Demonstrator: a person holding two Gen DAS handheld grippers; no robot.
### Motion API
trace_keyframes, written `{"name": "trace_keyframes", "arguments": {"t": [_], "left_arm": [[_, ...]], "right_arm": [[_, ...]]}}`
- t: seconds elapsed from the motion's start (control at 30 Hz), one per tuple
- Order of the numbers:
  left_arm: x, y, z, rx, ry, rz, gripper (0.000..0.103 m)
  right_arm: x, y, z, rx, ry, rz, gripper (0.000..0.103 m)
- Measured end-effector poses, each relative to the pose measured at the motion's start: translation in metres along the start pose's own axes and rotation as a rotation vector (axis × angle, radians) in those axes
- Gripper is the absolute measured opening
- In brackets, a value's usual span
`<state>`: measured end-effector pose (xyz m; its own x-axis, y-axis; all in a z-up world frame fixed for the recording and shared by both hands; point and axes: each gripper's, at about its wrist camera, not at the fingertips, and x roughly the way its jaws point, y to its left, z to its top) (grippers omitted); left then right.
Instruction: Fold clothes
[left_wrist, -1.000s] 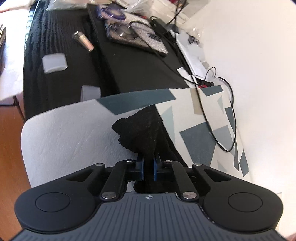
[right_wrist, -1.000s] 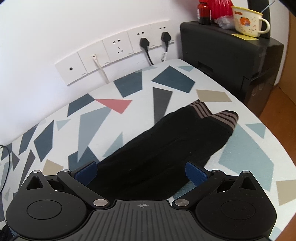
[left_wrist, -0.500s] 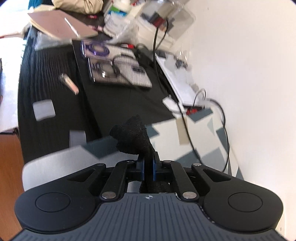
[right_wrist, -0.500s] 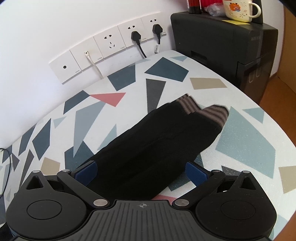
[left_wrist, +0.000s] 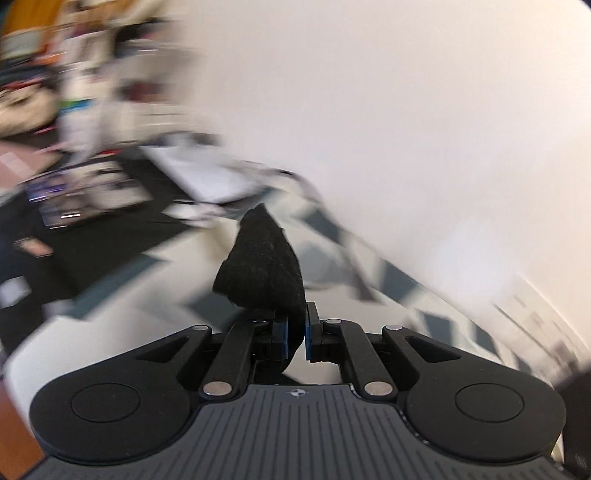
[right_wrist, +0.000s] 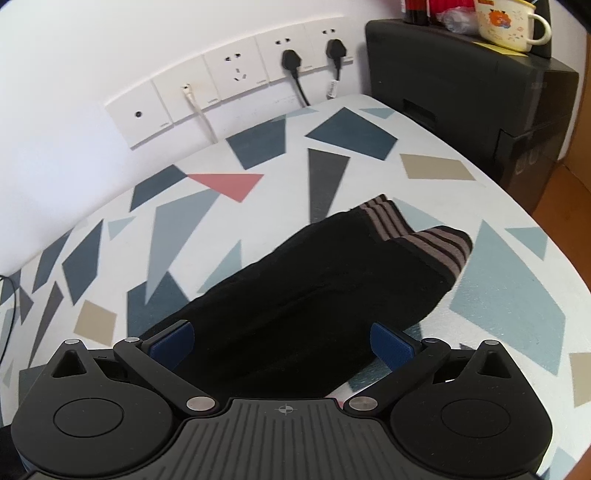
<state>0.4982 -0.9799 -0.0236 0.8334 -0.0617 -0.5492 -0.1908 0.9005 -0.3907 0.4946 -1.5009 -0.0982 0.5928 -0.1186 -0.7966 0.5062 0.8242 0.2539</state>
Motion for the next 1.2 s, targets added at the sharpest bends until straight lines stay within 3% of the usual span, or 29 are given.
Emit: {"name": "trace_keyframes", "arguments": {"t": [0.2,0.37,0.53,0.6,0.63,0.67,0.73,0.83,0.93,1.13,1.2], "left_arm": [[0.023,-0.093,-0.04,0.188,0.086,-0.195,0.008],[0.049,-0.158,-0.085,0.382,0.16,-0.288,0.008],[0.087,-0.211,-0.155,0.733,0.4,-0.33,0.012],[0.089,-0.224,-0.168,0.813,0.441,-0.317,0.022],[0.085,-0.227,-0.168,0.818,0.448,-0.335,0.032],[0.079,-0.228,-0.163,0.805,0.447,-0.364,0.049],[0.062,-0.224,-0.145,0.761,0.409,-0.445,0.068],[0.037,-0.21,-0.115,0.696,0.326,-0.478,0.076],[0.035,-0.185,-0.09,0.623,0.295,-0.367,0.08],[0.062,-0.095,-0.072,0.365,0.354,0.073,0.079],[0.063,-0.071,-0.073,0.299,0.353,0.173,0.077]], "right_arm": [[0.003,-0.013,0.006,-0.01,0.001,-0.007,0.102],[0.002,-0.025,0.011,-0.008,-0.024,-0.002,0.102],[0.007,-0.037,0.01,0.036,-0.003,0.014,0.102],[0.009,-0.037,0.007,0.033,0.003,0.027,0.102],[0.009,-0.036,0.006,0.03,0.006,0.033,0.102],[0.009,-0.035,0.004,0.027,0.007,0.043,0.102],[0.008,-0.033,0.0,0.02,0.008,0.062,0.102],[0.008,-0.026,-0.004,0.005,0.011,0.081,0.102],[0.008,-0.017,-0.009,-0.004,0.014,0.103,0.102],[0.007,-0.008,-0.014,-0.014,0.005,0.096,0.102],[-0.002,-0.017,-0.013,0.011,-0.062,0.063,0.101]]}}
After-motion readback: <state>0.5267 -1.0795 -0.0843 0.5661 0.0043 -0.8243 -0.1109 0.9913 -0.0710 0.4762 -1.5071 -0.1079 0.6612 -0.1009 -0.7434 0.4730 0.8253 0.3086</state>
